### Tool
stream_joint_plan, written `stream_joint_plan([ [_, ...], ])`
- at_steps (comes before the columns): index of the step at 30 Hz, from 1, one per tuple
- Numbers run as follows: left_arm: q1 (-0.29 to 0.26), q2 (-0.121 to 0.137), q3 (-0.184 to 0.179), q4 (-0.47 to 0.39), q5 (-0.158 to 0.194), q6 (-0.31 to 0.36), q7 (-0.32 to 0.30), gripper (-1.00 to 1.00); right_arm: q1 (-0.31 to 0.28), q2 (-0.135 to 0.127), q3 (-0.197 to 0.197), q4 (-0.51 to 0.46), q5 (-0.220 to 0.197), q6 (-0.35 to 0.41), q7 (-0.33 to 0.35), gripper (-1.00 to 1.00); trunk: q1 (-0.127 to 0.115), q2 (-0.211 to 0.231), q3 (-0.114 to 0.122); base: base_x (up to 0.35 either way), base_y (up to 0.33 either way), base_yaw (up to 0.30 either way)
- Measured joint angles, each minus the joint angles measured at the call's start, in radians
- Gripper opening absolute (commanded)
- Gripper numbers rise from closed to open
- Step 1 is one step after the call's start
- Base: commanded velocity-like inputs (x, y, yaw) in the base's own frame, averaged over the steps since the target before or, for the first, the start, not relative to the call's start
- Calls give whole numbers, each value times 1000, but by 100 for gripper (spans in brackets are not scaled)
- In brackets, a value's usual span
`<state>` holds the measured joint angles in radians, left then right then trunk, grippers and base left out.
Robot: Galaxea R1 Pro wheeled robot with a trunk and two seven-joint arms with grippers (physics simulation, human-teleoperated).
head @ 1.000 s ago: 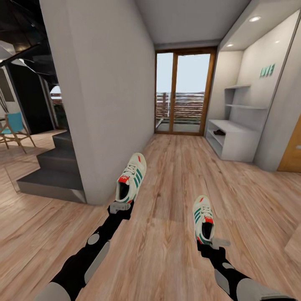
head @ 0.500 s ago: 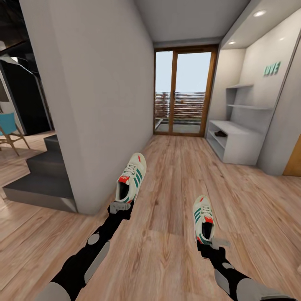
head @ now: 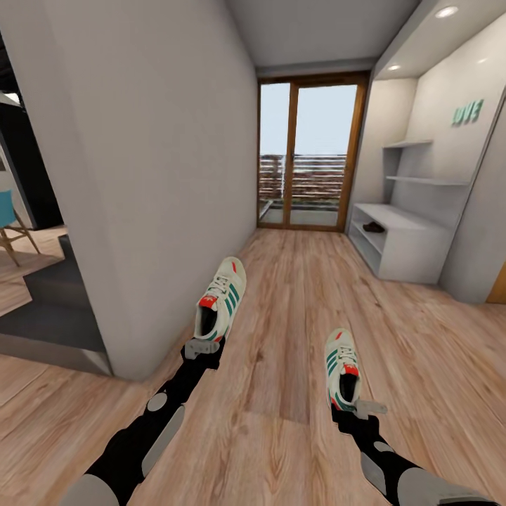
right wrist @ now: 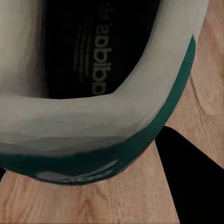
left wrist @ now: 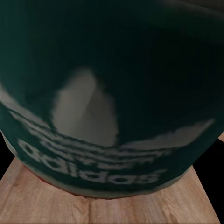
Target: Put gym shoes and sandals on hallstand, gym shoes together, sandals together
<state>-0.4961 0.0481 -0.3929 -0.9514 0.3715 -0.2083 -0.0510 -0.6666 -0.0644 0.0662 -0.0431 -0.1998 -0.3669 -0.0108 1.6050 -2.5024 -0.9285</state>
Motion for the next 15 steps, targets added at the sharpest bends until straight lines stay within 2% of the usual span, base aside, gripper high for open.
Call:
stream_joint_plan([
  [15, 0, 0, 0, 0, 0, 0, 0, -100, 0, 0, 0, 0, 0, 0, 0, -100, 0, 0, 0, 347, -76, 0],
])
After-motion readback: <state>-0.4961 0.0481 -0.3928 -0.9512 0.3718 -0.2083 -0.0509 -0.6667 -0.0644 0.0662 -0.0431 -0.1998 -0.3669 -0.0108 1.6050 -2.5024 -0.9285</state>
